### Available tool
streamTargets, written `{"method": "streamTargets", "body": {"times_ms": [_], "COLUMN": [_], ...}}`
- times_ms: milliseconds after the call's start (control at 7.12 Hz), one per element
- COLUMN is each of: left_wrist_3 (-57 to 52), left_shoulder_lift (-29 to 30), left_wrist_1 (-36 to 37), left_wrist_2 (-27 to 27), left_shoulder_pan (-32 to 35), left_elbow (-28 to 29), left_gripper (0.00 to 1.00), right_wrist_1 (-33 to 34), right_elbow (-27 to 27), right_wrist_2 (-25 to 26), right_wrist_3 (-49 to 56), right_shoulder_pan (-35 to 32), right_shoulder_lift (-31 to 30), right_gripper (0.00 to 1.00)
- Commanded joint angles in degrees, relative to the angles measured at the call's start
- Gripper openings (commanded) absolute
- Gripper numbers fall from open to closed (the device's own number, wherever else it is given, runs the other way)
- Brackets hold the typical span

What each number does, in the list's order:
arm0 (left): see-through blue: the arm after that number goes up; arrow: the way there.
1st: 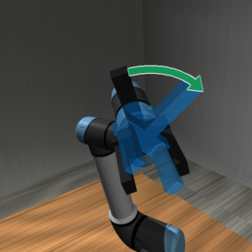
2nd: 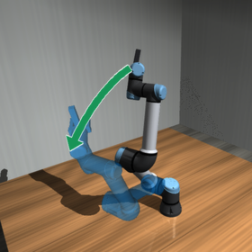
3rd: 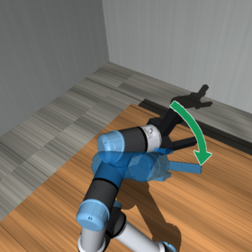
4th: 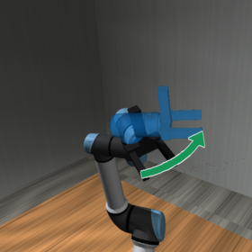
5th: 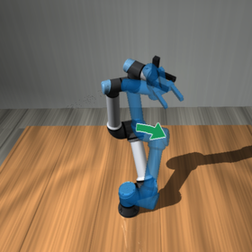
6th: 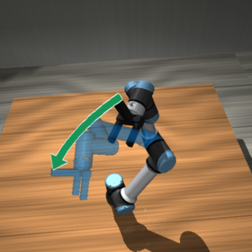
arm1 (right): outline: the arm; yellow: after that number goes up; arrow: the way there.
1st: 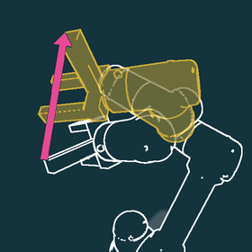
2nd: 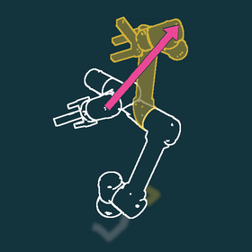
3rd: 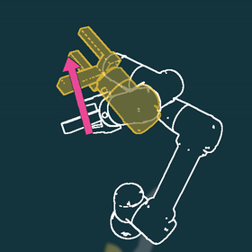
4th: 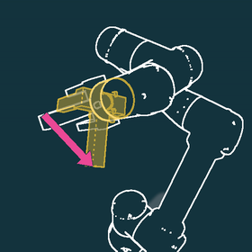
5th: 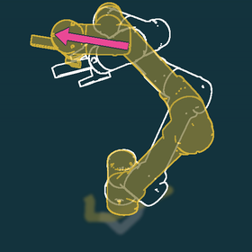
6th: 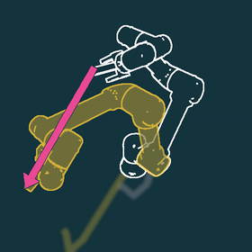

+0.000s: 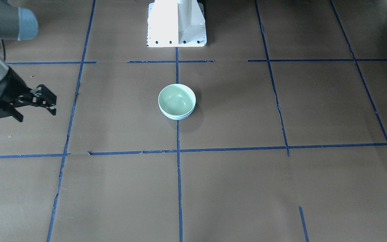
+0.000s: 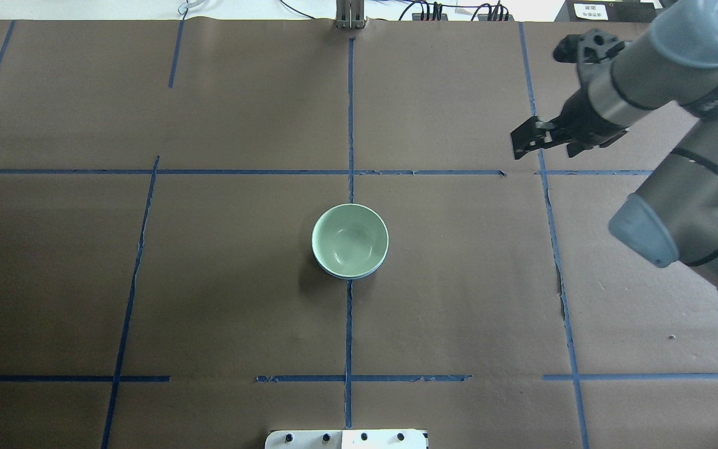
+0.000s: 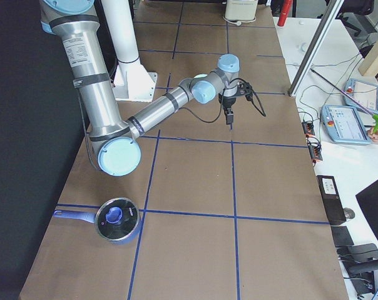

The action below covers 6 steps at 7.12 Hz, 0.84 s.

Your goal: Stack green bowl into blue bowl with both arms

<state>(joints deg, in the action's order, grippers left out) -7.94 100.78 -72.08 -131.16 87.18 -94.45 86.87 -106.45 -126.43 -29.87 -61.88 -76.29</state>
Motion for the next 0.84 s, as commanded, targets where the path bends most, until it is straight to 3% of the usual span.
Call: {"method": "streamTargets", "body": {"times_ms": [0,281,702], "left_wrist_3": [-2.35,-1.73,-2.00], "left_shoulder_lift": [-3.63,-10.23,-10.43], "left_wrist_1": [-0.95,-11.99,-12.38], "left_wrist_2": [-4.60,-4.98,-4.89], "left_shoulder_pan": [3.08,3.08,3.08], "left_elbow": [4.71,4.89,5.50], "left_gripper": [1.00,1.00,1.00], "right_wrist_1": [0.23,0.05,-1.69], "right_elbow": [2.90,3.52,8.15], "right_wrist_2": [-2.15,-7.66,-7.42], "right_wrist_3": [17.42,18.45,19.06], "right_shoulder_pan": [-7.88,-13.08,-16.67], "right_shoulder_lift": [-6.55,-10.97,-13.88], "right_gripper": [1.00,1.00,1.00]}}
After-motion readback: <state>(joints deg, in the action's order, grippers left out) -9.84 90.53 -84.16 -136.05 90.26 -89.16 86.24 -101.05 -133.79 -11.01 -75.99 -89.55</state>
